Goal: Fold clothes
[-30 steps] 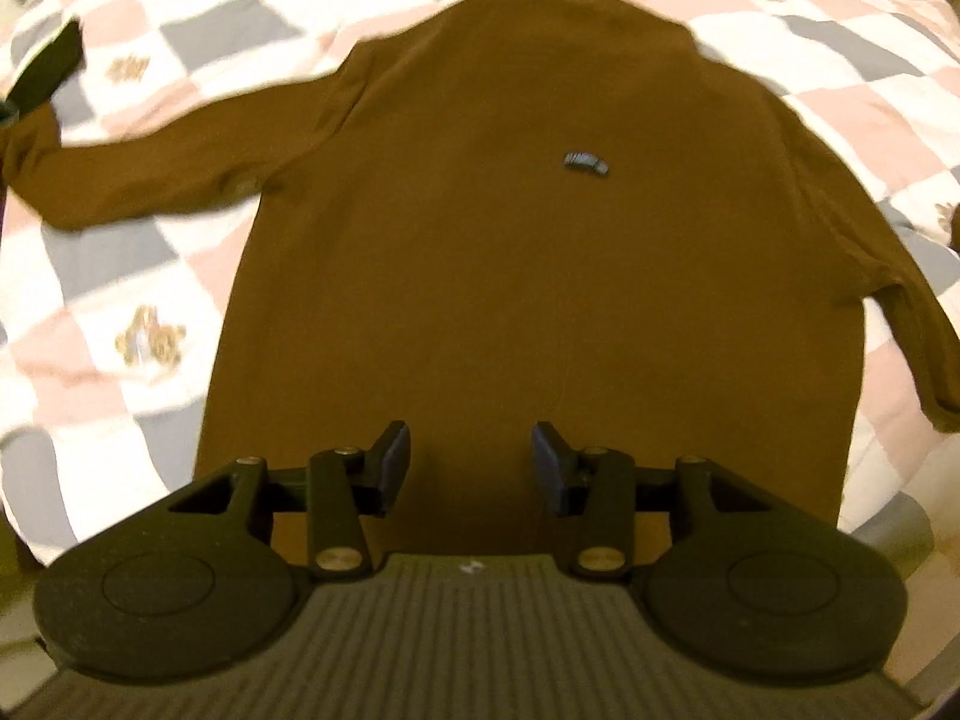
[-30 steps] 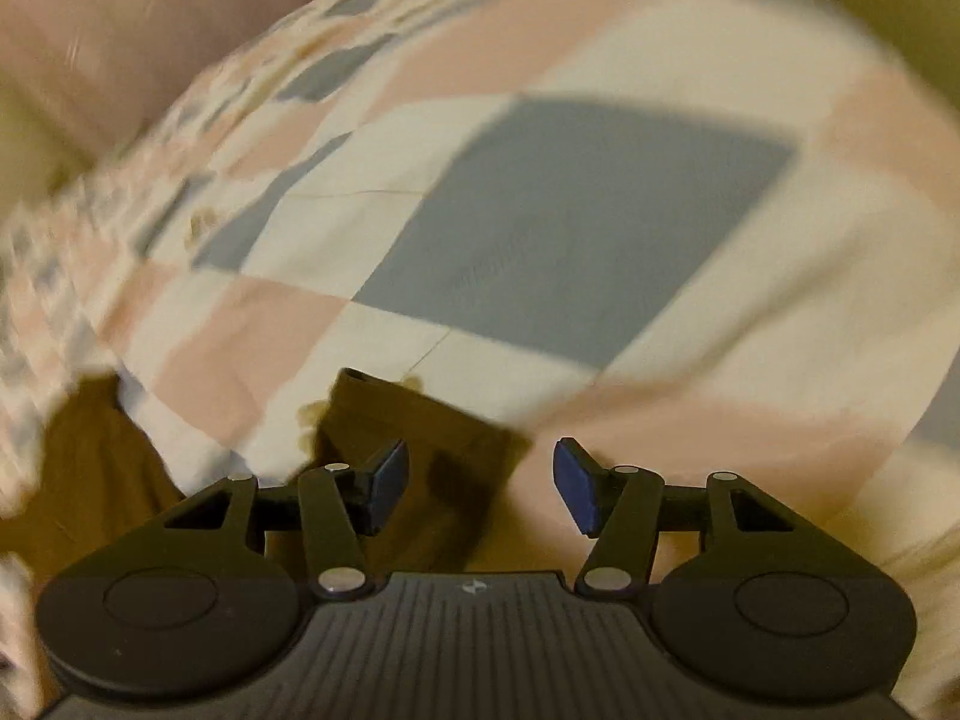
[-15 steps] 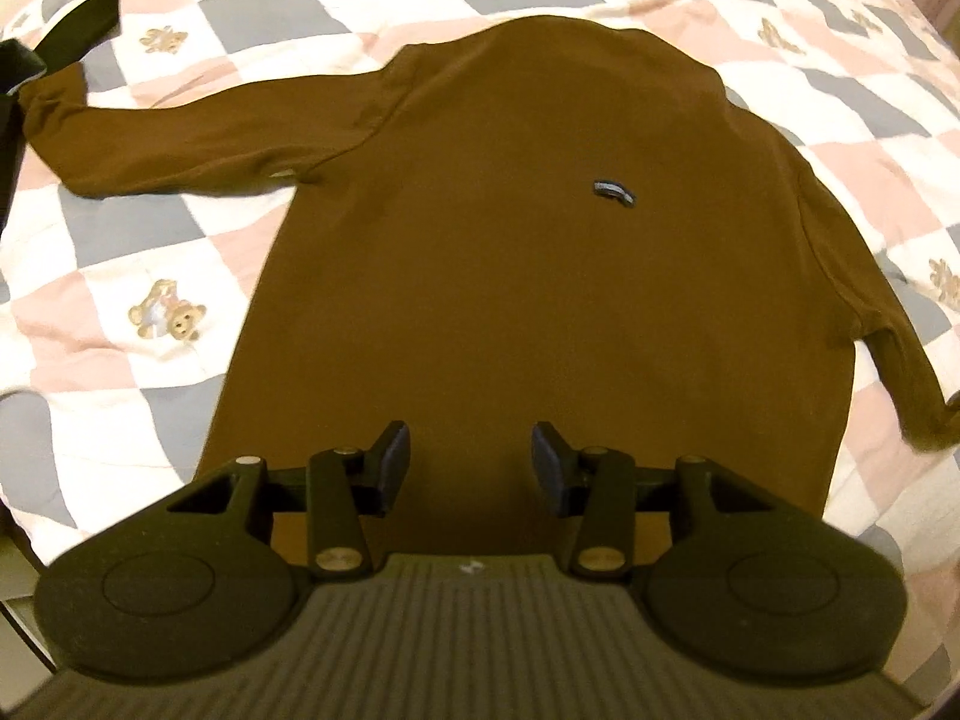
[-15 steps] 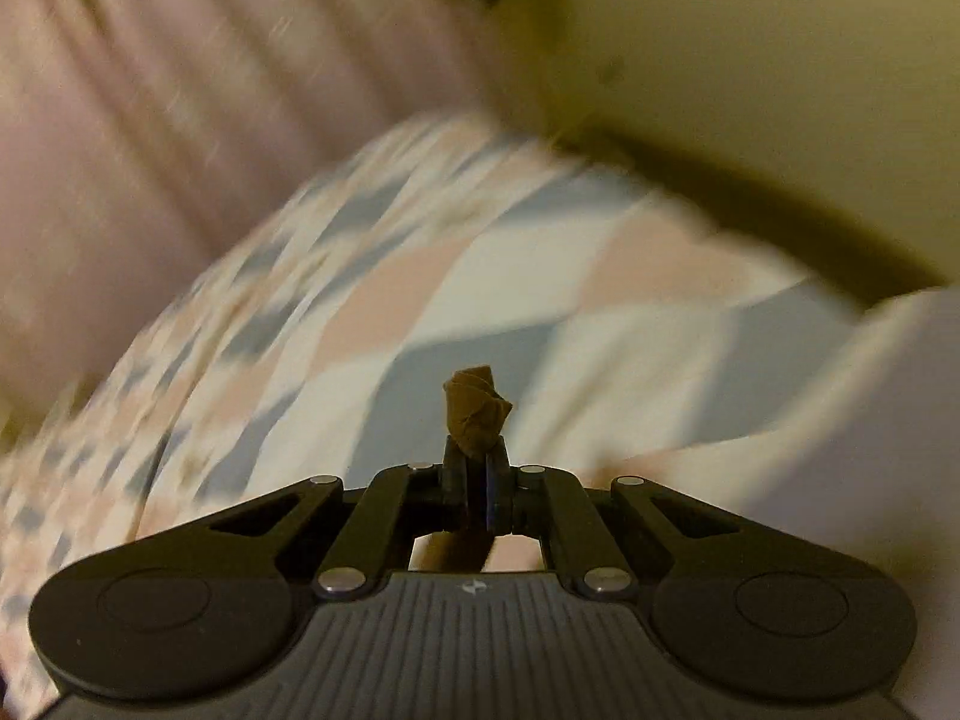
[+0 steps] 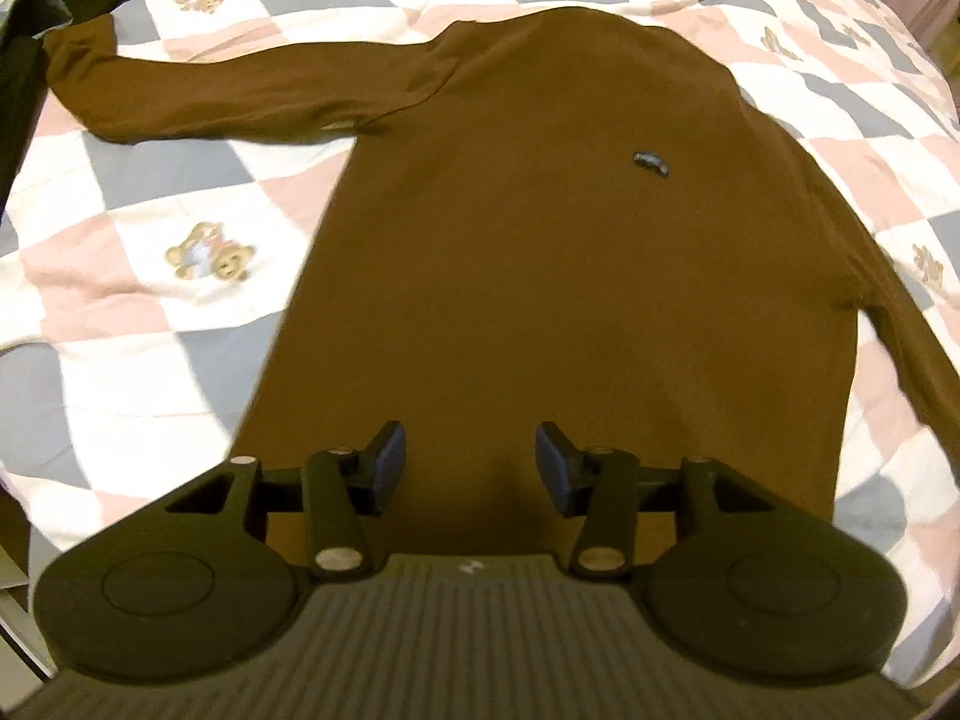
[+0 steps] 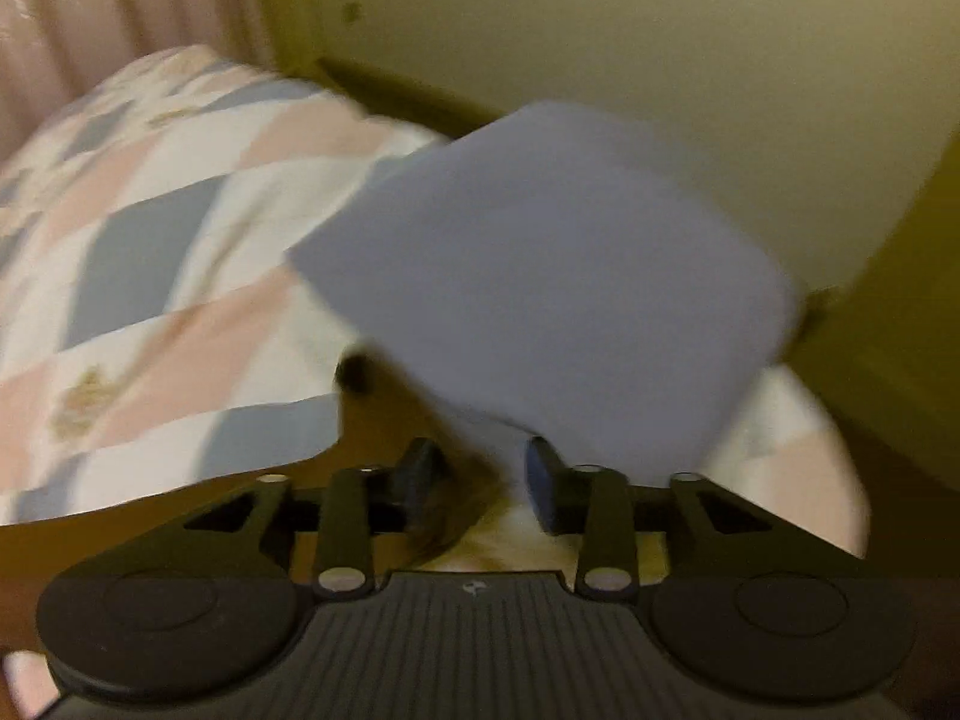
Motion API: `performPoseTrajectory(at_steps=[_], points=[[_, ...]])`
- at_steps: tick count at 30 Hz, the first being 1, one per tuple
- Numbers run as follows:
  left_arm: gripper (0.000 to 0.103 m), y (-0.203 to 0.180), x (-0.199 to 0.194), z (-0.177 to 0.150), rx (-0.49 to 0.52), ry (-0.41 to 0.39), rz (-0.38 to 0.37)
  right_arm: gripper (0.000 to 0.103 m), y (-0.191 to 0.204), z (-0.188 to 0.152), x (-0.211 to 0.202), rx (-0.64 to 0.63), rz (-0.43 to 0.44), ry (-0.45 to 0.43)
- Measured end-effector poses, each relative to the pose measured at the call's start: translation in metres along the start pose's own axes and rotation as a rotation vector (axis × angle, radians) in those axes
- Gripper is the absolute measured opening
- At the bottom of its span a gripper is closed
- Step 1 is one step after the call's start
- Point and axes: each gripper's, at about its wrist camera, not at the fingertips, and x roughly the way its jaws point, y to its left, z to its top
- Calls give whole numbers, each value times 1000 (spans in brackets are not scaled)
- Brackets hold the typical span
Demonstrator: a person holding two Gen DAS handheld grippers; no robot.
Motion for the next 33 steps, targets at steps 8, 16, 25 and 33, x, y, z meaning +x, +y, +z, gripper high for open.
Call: performPoseTrajectory(at_steps=[8, 16, 25, 33], points=[[64, 53, -27, -10, 114, -9, 82, 84, 4, -64, -142, 50, 121, -146], [81, 89, -89, -43, 257, -69, -40, 86, 90, -233, -242, -53, 528, 176], [82, 107, -148, -77, 395, -145, -92, 98, 133, -319, -374, -284, 590, 170], [87, 111, -189, -92, 410, -223, -116, 101, 149, -342, -429, -439, 565, 87]])
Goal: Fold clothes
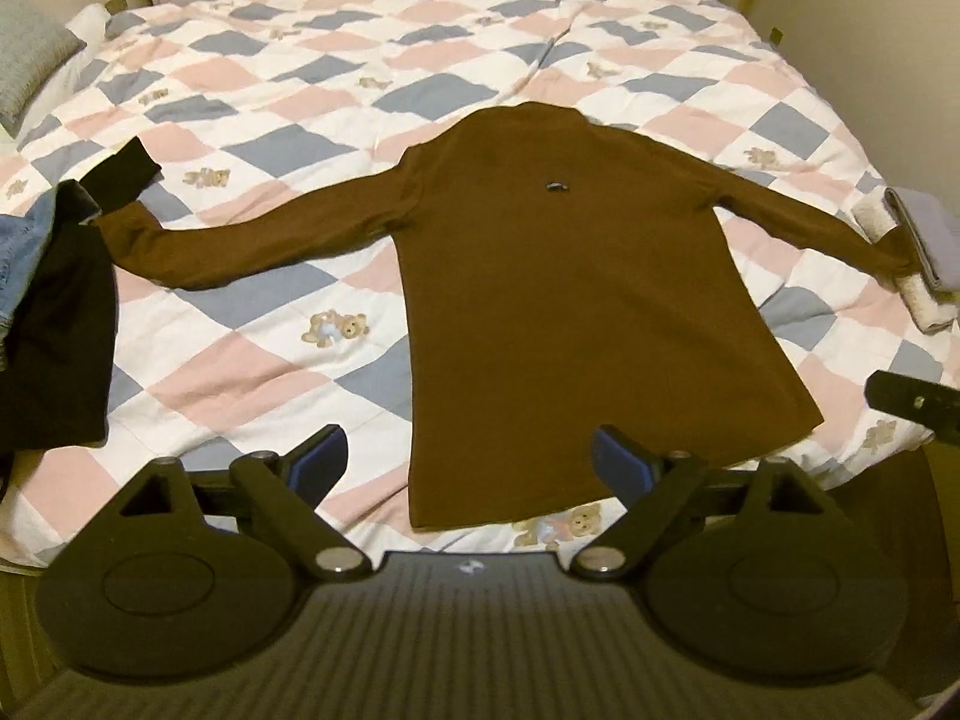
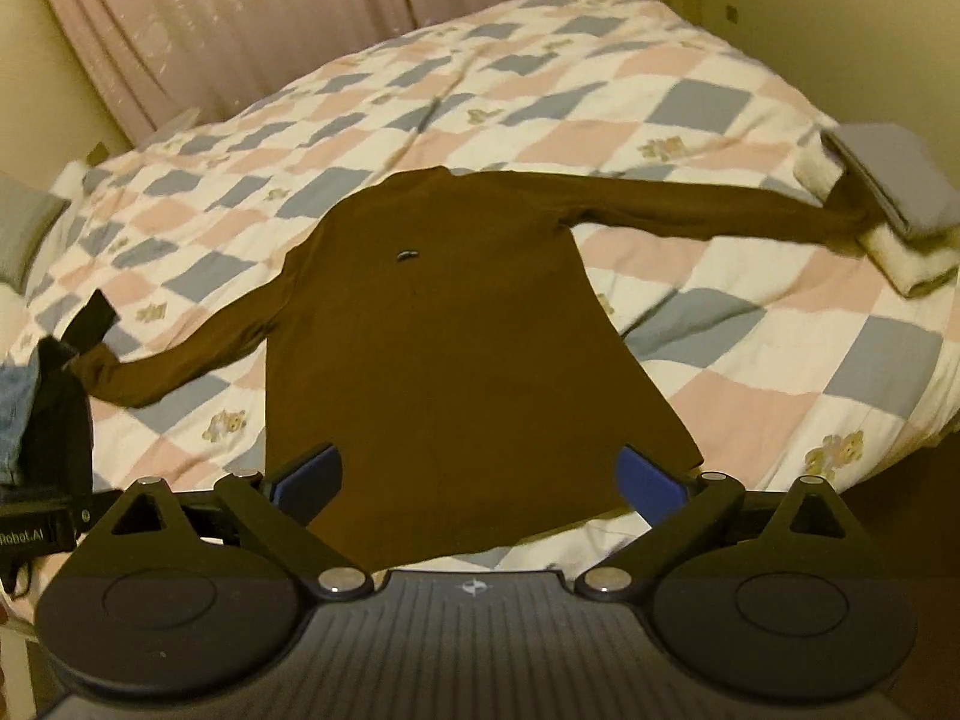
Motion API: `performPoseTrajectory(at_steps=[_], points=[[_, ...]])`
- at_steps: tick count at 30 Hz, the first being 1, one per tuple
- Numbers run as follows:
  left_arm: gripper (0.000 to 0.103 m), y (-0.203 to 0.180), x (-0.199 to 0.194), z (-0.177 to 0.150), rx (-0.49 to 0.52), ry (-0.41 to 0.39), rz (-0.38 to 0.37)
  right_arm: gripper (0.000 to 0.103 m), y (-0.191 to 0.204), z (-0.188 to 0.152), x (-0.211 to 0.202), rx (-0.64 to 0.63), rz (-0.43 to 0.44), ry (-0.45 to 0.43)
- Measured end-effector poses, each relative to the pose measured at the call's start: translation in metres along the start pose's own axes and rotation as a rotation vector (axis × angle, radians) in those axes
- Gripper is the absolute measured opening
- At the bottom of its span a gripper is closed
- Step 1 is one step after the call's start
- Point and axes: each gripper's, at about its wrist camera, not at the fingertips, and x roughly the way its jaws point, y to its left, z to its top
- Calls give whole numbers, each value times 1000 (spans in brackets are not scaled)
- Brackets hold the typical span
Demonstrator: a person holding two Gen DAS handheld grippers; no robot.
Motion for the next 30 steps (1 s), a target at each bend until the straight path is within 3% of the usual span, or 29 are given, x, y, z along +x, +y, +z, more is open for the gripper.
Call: performPoseTrajectory(at_steps=[6, 19, 30], points=[[87, -16, -14, -9, 12, -15, -15, 101, -2, -6, -8, -61, -7, 9], [87, -61, -32, -19, -16, -18, -24, 101, -46, -1, -19, -119, -3, 49], [88, -55, -32, -10, 17, -24, -11, 101, -50, 5, -14, -49, 7, 41]])
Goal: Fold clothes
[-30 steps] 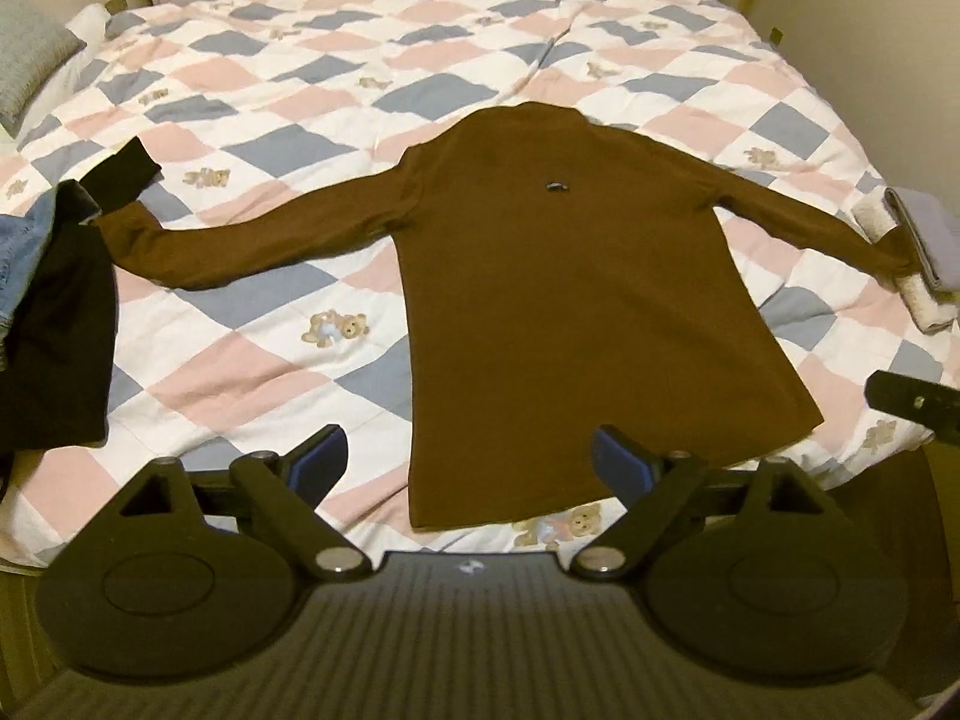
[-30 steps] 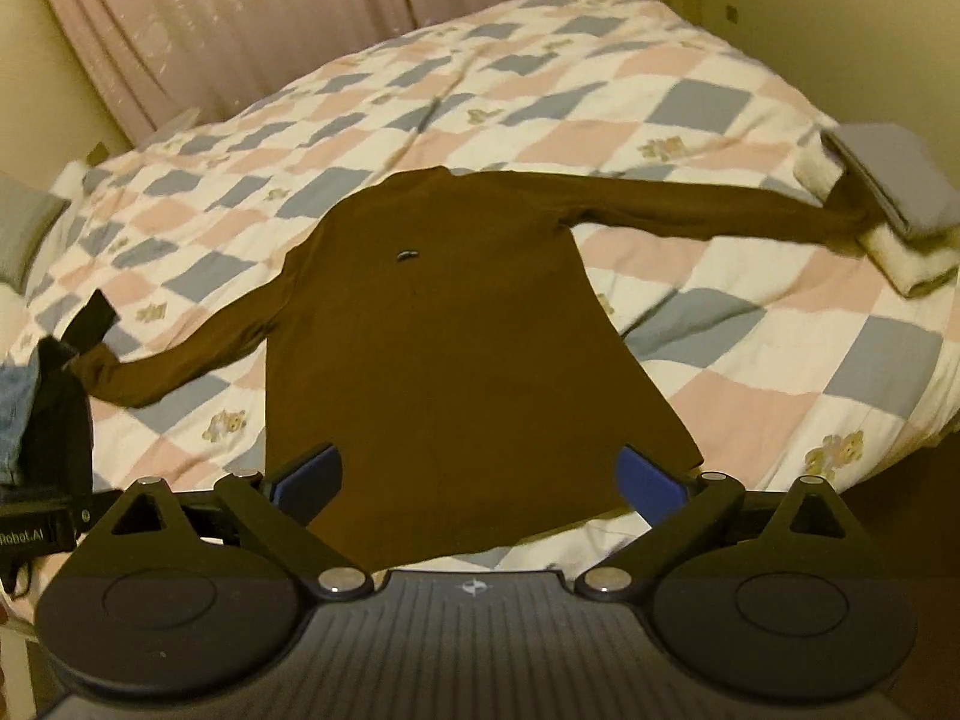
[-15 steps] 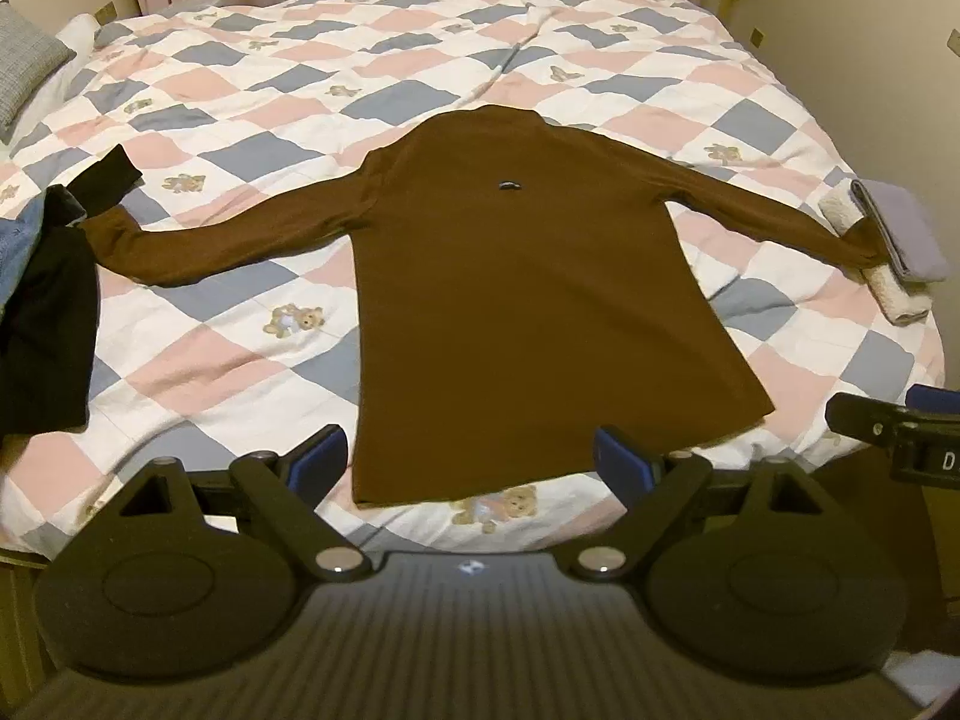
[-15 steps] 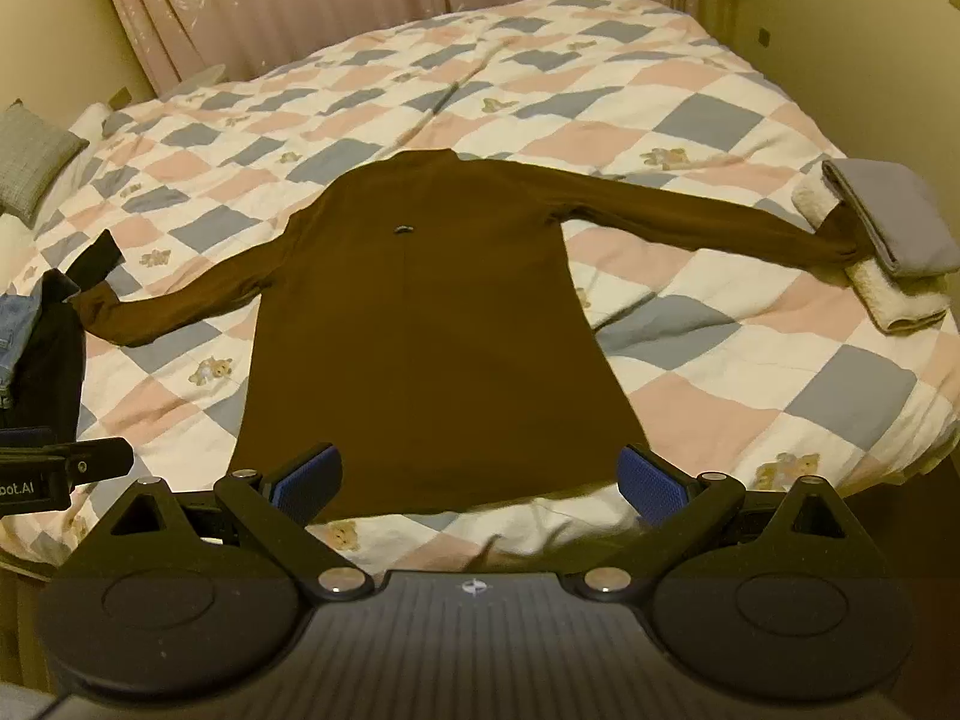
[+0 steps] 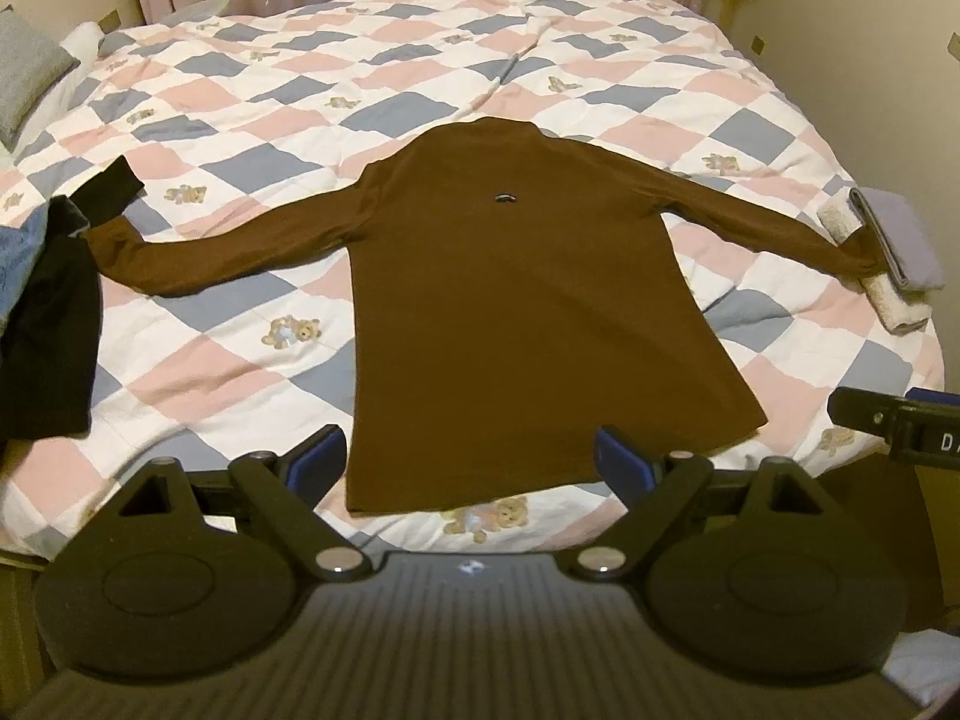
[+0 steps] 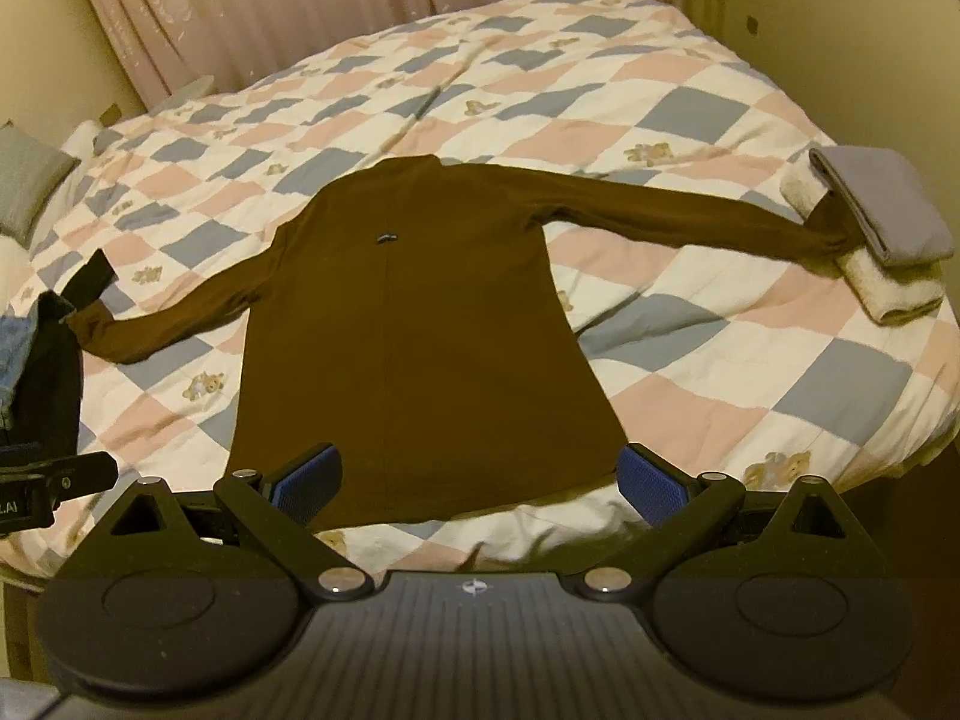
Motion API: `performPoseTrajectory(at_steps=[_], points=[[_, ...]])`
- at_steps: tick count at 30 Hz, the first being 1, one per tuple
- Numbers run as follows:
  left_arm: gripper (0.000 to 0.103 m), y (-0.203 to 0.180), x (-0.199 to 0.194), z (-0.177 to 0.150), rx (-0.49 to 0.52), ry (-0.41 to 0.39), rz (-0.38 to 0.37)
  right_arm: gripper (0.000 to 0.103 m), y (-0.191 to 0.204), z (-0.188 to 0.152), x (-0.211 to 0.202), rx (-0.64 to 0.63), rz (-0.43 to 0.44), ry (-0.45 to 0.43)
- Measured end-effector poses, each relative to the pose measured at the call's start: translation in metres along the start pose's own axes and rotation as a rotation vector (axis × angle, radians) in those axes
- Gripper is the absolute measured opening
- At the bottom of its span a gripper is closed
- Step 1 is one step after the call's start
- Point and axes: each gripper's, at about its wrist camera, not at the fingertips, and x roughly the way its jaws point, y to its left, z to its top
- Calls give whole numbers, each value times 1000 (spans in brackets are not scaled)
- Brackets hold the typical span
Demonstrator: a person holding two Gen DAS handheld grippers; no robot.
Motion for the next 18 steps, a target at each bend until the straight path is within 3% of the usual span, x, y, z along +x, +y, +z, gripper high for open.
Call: performPoseTrajectory(at_steps=[8, 13, 18], points=[[90, 29, 14, 4, 41, 20, 6, 101, 19, -6, 19, 51, -14, 11], [90, 44, 36, 1, 11, 76, -14, 101, 22, -9, 33, 72, -30, 50], [90, 56, 59, 7, -57, 110, -26, 101, 17, 9, 53, 59, -55, 85]])
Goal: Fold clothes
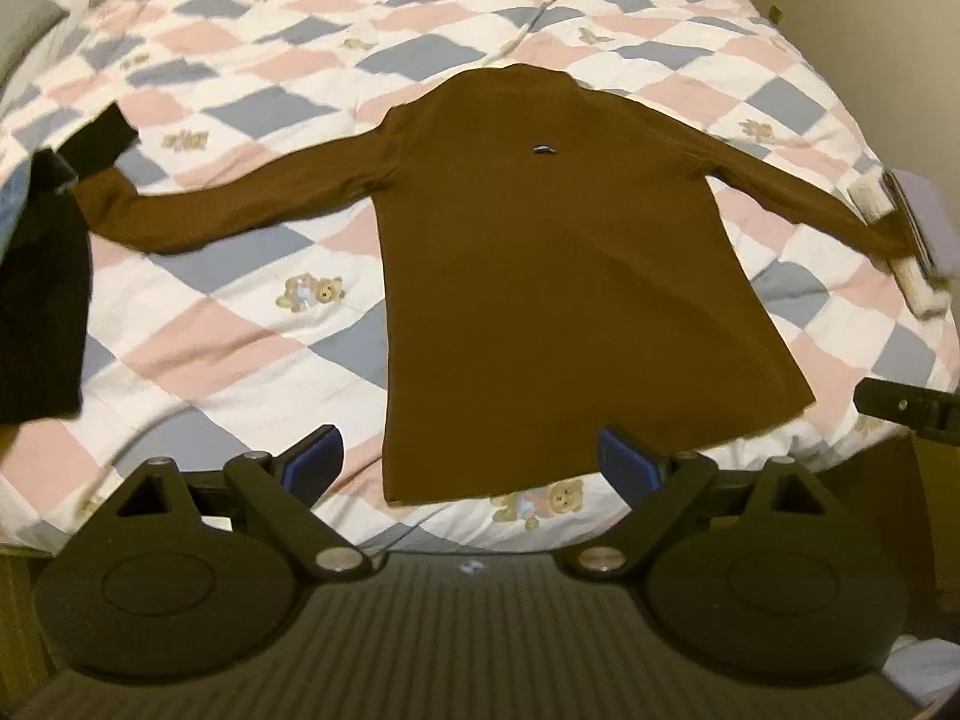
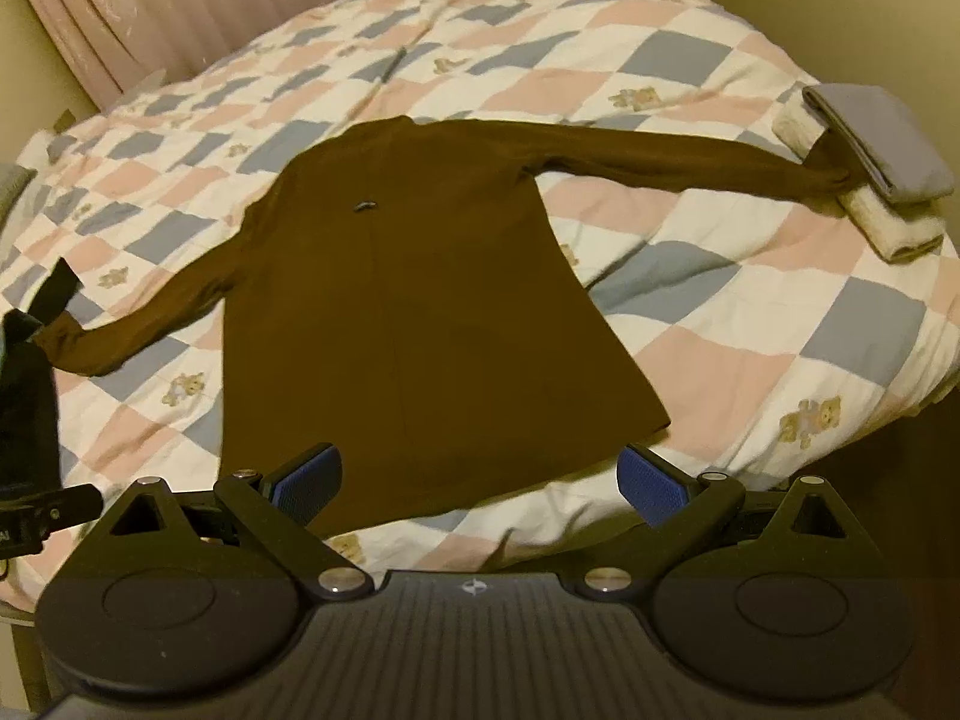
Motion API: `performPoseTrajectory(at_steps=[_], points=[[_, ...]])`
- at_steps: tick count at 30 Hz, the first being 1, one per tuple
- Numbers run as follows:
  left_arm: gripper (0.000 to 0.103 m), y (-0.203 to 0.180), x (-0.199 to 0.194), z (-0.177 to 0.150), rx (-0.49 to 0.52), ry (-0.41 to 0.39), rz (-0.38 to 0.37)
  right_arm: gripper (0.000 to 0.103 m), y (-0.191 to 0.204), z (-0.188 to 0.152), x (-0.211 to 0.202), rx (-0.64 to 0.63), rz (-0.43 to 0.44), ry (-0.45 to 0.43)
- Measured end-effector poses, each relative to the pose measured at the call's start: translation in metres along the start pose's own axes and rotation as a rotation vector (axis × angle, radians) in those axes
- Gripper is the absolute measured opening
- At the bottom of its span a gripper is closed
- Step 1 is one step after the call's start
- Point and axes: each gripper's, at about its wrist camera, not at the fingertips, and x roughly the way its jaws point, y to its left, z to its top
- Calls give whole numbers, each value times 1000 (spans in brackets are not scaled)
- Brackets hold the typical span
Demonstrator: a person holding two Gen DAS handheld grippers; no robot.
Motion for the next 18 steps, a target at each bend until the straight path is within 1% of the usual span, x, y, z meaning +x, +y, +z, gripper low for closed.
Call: performPoseTrajectory(at_steps=[5, 7, 11, 14, 16, 18], points=[[90, 12, 21, 19, -114, 4, 15, 101, -1, 34, 30, -54, 41, 40], [90, 19, 27, 28, -168, -17, 23, 101, -2, 54, 43, -79, 56, 49], [89, 37, 39, 42, -278, -86, 47, 101, 0, 90, 71, -153, 92, 58], [89, 63, 49, 46, -391, -124, 91, 100, 6, 109, 101, -206, 93, 101], [89, 88, 58, 44, -474, -141, 111, 100, 17, 114, 126, -239, 82, 149], [86, 119, 67, 42, -550, -165, 139, 100, 30, 118, 148, -264, 73, 193]])
